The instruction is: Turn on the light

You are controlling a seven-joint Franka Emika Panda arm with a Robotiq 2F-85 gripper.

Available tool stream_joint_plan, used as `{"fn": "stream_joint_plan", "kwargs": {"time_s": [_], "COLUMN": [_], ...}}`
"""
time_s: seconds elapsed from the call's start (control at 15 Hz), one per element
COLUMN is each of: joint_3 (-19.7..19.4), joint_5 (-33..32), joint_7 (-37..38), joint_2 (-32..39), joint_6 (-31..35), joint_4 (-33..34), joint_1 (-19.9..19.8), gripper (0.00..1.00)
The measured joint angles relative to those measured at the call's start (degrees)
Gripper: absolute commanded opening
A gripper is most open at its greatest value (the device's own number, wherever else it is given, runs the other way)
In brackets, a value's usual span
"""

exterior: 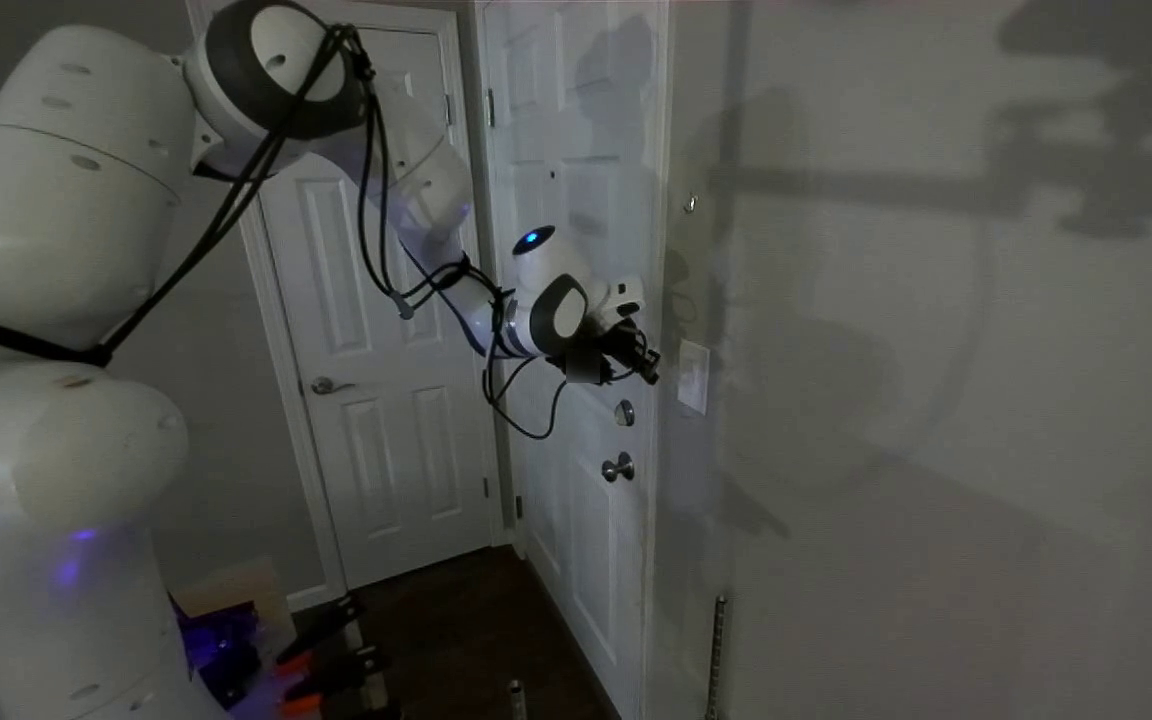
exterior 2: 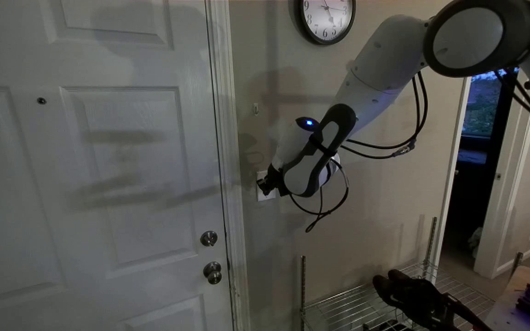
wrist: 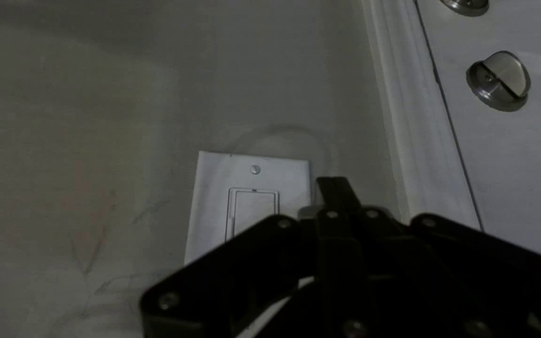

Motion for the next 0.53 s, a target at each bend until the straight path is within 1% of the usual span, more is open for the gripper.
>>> {"fn": "stream_joint_plan", "kwargs": {"time_s": [0.2,0.53], "joint_3": [-0.33,-3.32], "joint_5": [0.00,0.02], "joint_7": [0.00,1.26], "joint_2": [0.32,2.54], "joint_6": [0.00,0.00], "joint_4": [0.24,2.06], "joint_1": [0.04,1.16], "gripper": [0.03,0.02]}}
